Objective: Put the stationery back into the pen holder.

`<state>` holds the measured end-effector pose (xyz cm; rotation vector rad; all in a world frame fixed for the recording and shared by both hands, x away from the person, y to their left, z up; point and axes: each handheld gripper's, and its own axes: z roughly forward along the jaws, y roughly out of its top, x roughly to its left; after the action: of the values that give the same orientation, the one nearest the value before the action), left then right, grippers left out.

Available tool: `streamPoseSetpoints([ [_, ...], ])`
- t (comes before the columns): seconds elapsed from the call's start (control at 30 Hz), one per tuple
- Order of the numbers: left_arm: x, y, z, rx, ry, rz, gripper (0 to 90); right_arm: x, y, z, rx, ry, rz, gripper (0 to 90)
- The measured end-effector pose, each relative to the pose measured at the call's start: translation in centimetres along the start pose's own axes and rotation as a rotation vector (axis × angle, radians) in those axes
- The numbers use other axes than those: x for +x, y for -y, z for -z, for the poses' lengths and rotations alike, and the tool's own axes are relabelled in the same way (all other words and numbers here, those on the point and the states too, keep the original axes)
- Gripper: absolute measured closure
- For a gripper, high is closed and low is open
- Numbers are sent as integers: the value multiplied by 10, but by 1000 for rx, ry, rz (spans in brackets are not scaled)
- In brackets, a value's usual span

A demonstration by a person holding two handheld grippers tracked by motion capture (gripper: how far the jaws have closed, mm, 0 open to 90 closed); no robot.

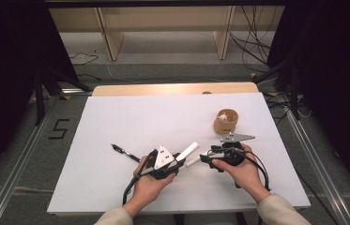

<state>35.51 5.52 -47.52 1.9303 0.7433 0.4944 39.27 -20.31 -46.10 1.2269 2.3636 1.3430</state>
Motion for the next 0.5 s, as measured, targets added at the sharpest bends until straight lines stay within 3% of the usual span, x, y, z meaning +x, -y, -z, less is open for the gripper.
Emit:
streamPoseSetpoints([
  [0.5, 0, -1, -1, -11, -16, 7, 710, 7, -5, -17, -85, -109, -182, 340],
])
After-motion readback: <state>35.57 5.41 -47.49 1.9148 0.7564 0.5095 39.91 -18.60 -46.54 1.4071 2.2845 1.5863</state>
